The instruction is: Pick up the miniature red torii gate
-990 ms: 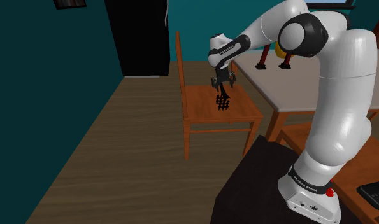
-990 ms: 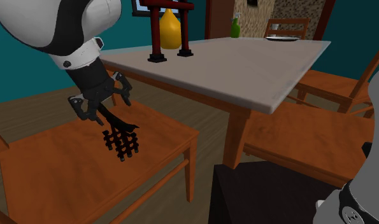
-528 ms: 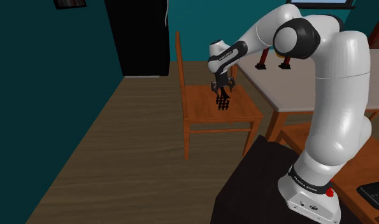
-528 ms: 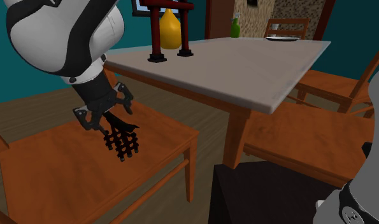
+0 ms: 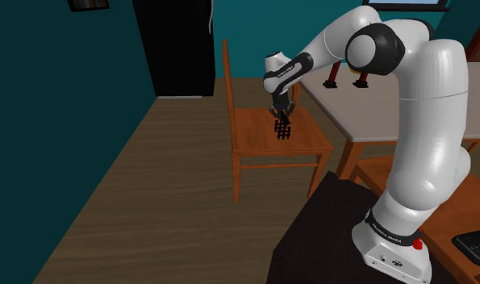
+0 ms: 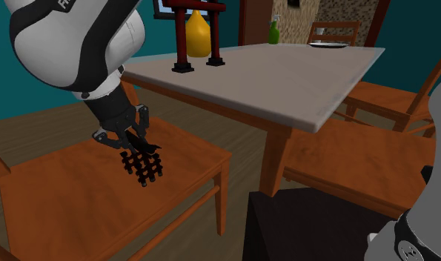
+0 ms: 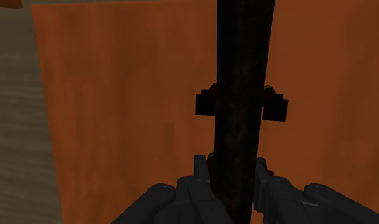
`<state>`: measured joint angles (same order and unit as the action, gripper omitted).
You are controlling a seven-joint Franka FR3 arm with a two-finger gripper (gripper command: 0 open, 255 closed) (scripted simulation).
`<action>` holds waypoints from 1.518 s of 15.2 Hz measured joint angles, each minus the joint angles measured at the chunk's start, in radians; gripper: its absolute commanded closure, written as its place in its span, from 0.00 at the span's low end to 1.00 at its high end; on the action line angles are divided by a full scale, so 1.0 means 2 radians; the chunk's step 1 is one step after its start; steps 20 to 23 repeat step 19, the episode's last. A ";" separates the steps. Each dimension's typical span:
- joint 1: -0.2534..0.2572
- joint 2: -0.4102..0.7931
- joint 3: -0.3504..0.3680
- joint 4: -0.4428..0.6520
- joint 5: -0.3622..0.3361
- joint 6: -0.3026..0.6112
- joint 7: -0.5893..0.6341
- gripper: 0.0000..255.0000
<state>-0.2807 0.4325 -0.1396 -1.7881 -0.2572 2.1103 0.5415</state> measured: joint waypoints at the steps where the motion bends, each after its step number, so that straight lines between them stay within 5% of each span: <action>1: 0.000 0.000 0.000 0.000 0.000 0.000 0.000 1.00; 23: 0.003 -0.043 0.001 0.038 0.004 -0.079 -0.019 1.00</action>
